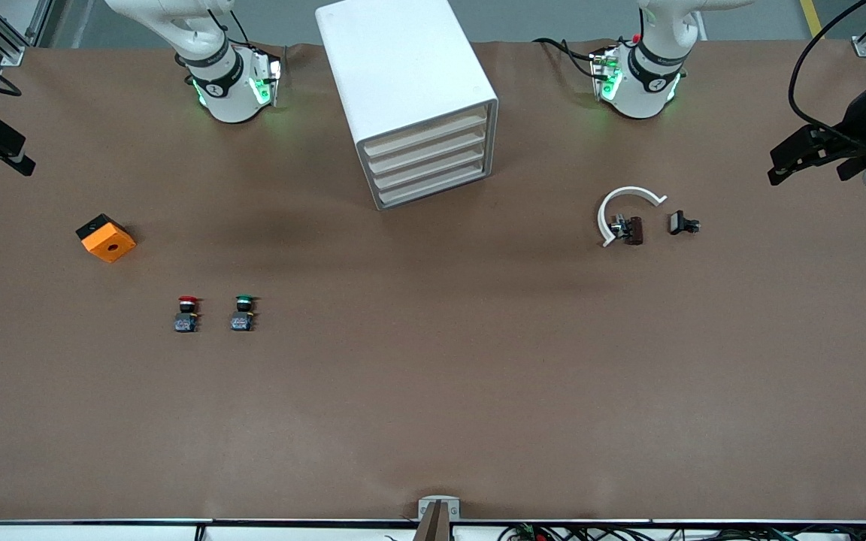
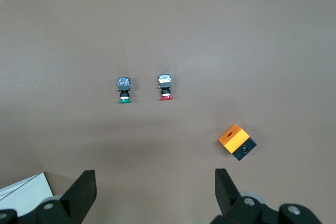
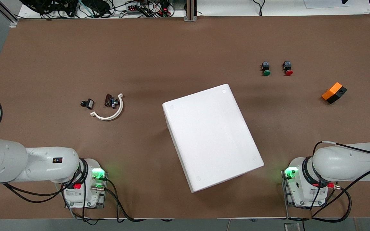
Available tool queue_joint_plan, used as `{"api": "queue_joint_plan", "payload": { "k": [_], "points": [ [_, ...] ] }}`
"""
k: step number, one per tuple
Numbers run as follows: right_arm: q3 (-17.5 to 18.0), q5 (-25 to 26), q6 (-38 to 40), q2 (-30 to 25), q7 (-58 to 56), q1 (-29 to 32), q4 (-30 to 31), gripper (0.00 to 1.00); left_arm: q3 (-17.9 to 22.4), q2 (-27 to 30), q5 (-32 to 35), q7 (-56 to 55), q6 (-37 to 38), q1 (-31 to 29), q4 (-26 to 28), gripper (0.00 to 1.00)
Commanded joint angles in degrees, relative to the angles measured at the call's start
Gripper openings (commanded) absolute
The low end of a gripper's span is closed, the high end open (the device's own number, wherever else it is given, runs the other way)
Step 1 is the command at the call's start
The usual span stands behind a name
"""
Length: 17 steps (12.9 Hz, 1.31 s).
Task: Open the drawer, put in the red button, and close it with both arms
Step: 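Move the left gripper to the drawer while the right gripper approaches buttons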
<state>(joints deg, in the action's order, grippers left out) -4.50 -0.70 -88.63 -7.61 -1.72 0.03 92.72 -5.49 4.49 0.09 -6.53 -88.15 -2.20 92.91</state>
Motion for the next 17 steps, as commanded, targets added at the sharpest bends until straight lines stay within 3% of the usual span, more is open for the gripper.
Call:
{"api": "queue_joint_plan", "payload": {
  "k": [1,4,8,12,13,17],
  "points": [
    [0.0,0.3,0.4,0.4,-0.6,0.1,-0.9,1.00,-0.2,-1.2,0.8,0.7,1.1,0.2,-1.8,1.00],
    [0.0,0.3,0.2,0.4,-0.6,0.1,-0.9,1.00,-0.2,-1.6,0.8,0.1,1.1,0.3,-2.2,1.00],
    [0.1,1.8,0.2,5.2,-0.4,0.3,-1.2,1.00,-0.7,-7.8,-0.3,-0.4,0.8,3.0,-2.6,1.00],
    [0.0,1.9,-1.4,12.8,-0.5,0.5,-2.1,1.00,-1.9,-17.3,-1.0,-21.1,-1.8,9.3,-2.1,1.00],
    [0.0,1.5,-1.8,17.7,-0.7,0.7,-2.7,1.00,-2.0,-19.8,-2.0,-27.5,-3.1,11.6,-2.1,1.00],
    [0.2,0.3,-8.7,20.8,0.0,0.7,-2.5,1.00,-2.0,-28.4,-10.5,-47.2,-7.5,17.2,-2.3,1.00]
  ]
}}
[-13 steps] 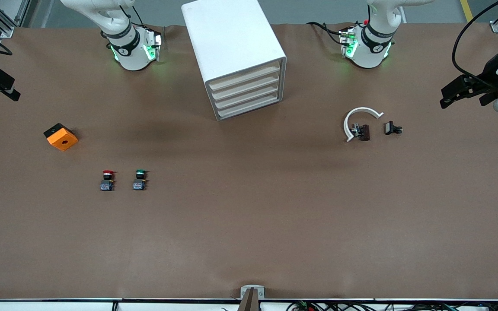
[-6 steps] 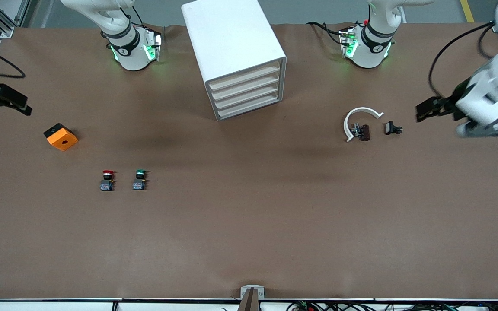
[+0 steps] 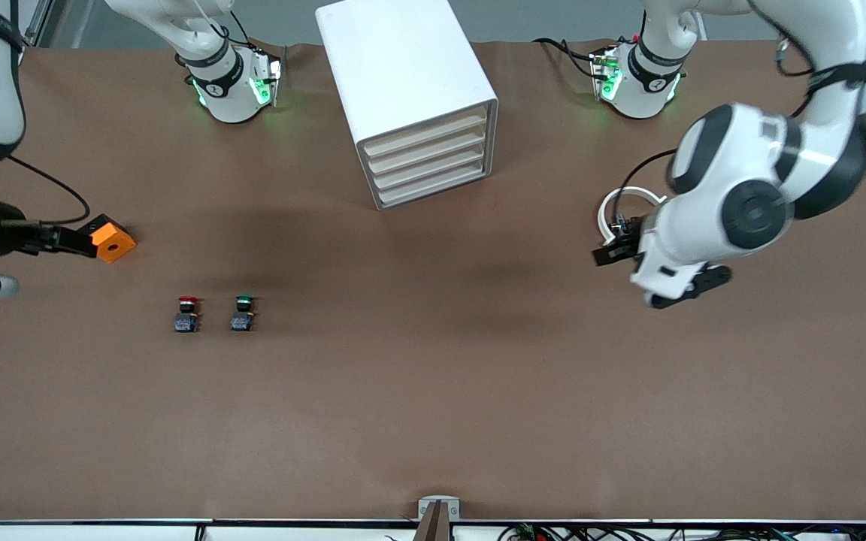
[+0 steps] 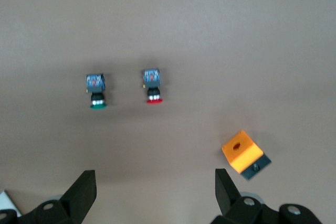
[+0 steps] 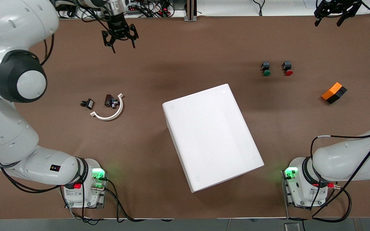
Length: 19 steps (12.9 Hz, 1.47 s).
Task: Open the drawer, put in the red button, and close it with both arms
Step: 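Move the left gripper to the drawer while the right gripper approaches buttons, then grip the drawer with the left gripper while the right gripper takes the button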
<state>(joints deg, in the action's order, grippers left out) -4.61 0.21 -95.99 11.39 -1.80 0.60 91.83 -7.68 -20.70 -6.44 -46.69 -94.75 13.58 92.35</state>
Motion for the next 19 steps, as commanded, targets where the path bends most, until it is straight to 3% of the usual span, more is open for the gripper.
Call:
{"api": "queue_joint_plan", "payload": {
  "k": [1,4,6,9,12,19],
  "points": [
    [0.3,-0.5,-4.2,4.4,-0.3,0.1,-1.5,1.00,0.3,-4.6,-5.8,-12.7,-1.8,2.9,-1.7,1.00],
    [0.4,-0.3,-13.1,7.9,0.0,-0.3,2.2,1.00,0.2,-9.2,-6.8,-25.1,-2.5,7.4,-1.8,1.00],
    [0.4,-0.5,-22.8,7.4,-0.4,-0.3,10.1,1.00,0.2,-11.5,-15.0,-31.9,-3.0,7.9,-1.3,1.00],
    [0.4,-0.7,-32.8,7.5,-0.6,0.0,17.1,1.00,0.3,-14.5,-24.6,-46.2,-4.7,11.5,-0.9,1.00],
    [0.4,-0.7,-37.3,8.3,-1.4,-0.2,19.2,1.00,0.2,-17.9,-29.8,-65.1,-10.0,15.2,-1.2,1.00],
    [0.7,-0.9,-50.1,11.8,-4.4,0.2,26.5,1.00,0.2,-21.1,-40.1,-74.9,-10.3,18.9,-1.5,1.00]
  ]
}}
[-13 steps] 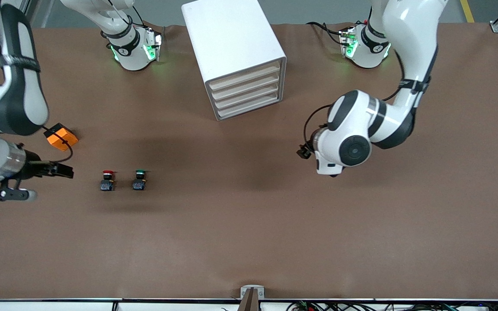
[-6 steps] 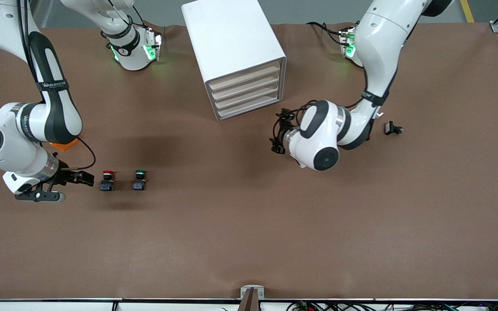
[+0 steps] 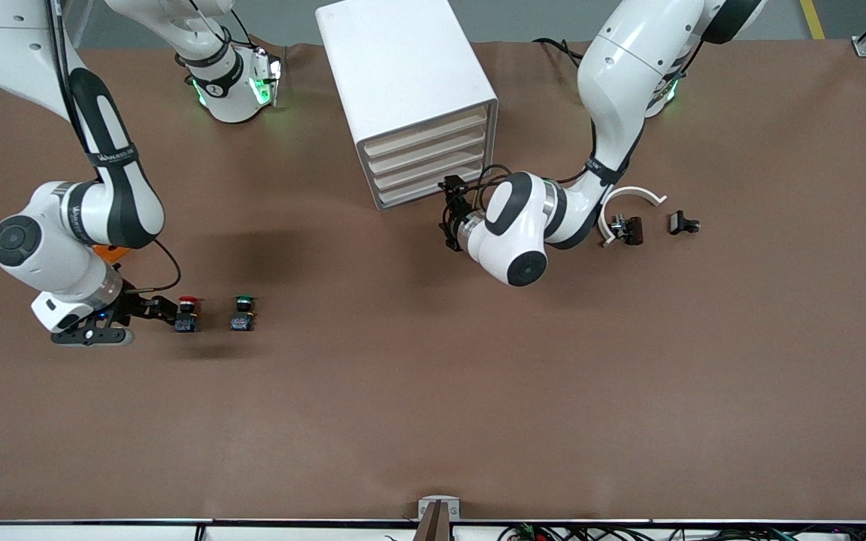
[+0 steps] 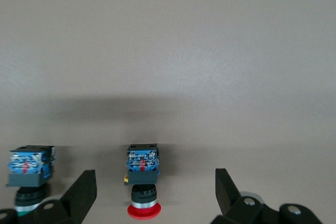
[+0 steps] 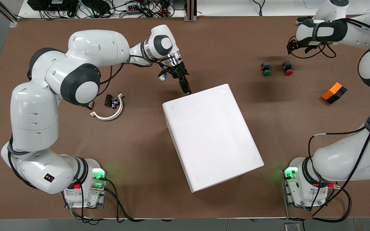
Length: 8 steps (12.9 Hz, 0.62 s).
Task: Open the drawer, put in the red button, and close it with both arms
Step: 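Grip the drawer with the left gripper while the right gripper takes the button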
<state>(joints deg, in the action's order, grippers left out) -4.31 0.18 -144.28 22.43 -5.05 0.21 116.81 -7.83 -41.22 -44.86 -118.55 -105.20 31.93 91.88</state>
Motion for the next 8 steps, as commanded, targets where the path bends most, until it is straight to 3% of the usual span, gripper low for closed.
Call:
{"api": "queue_joint_plan", "payload": {
  "k": [1,4,5,8],
  "points": [
    [0.4,-0.9,-1.8,1.6,-1.2,0.6,1.4,1.00,0.4,-0.5,-1.8,-4.6,0.3,1.0,-1.1,1.00],
    [0.4,-0.9,-1.8,3.2,-2.4,0.7,0.9,1.00,0.3,-0.8,-5.6,-5.9,1.2,1.1,-1.1,0.97],
    [0.4,-1.0,-2.0,3.5,-2.4,0.6,0.5,1.00,0.3,-0.9,-7.2,-6.0,2.4,1.0,-1.2,0.77],
    [1.7,-4.3,-2.6,6.7,-2.8,0.1,-1.5,1.00,0.3,-1.1,-9.9,-6.0,6.8,0.4,-1.2,0.76]
  ]
}}
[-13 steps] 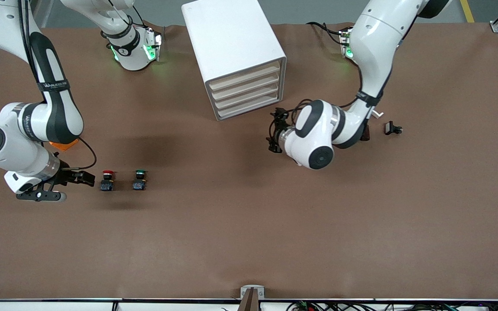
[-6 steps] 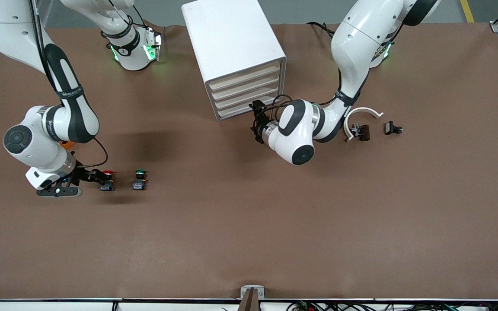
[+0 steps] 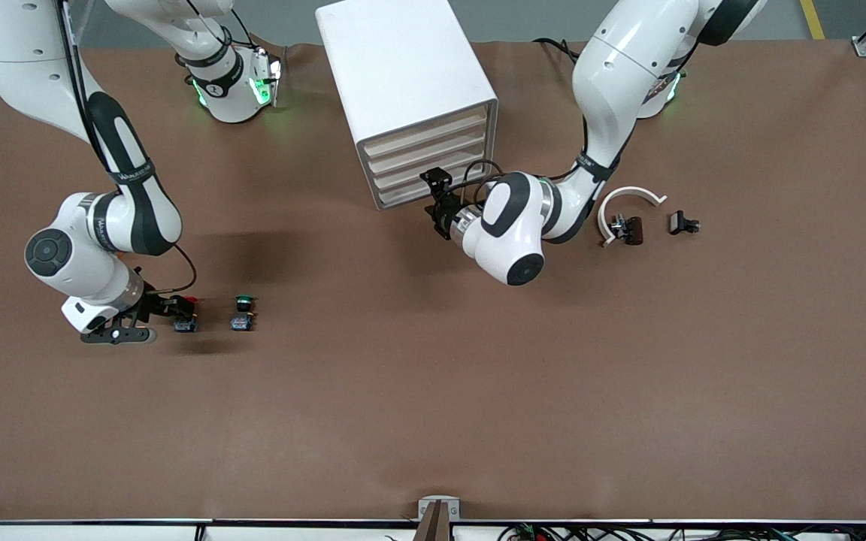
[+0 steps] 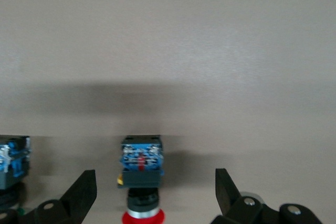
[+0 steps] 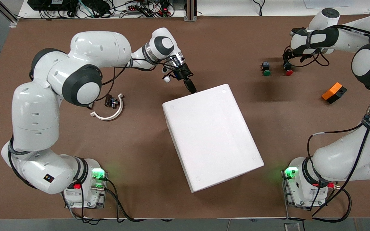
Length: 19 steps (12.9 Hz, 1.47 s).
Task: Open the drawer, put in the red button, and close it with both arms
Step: 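Open the drawer with the left gripper while the right gripper lifts the button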
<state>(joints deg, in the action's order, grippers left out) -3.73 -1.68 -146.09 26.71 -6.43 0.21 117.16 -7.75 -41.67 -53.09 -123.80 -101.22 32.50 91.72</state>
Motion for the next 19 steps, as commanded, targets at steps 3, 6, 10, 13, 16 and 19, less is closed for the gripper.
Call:
{"api": "queue_joint_plan", "payload": {
  "k": [3,6,10,13,16,19],
  "points": [
    [1.1,-2.5,-1.8,3.1,-1.5,0.1,-1.8,1.00,0.2,-1.3,-2.1,-0.7,7.8,-0.1,-1.0,0.67],
    [1.1,-2.5,-1.8,4.6,-1.5,0.5,-2.3,1.00,0.2,-1.5,-3.5,-0.7,10.2,0.5,-0.9,0.61],
    [1.0,-2.5,-1.7,5.4,-1.5,0.5,-2.9,1.00,0.2,-2.7,-3.9,-1.4,10.6,1.4,-0.9,0.30],
    [1.0,-2.1,-1.6,5.5,-1.6,0.4,-2.9,0.88,0.2,-3.2,-4.0,-1.6,10.5,2.7,-0.9,0.24],
    [1.0,-2.1,-1.3,5.5,-1.4,0.3,-3.0,0.27,0.3,-3.1,-3.9,-2.3,10.5,2.3,-1.0,0.03],
    [1.1,-2.5,-1.0,5.3,-0.3,0.1,-3.7,0.00,1.2,-3.2,-3.4,-4.2,10.4,2.0,-2.5,0.00]
  ]
}}
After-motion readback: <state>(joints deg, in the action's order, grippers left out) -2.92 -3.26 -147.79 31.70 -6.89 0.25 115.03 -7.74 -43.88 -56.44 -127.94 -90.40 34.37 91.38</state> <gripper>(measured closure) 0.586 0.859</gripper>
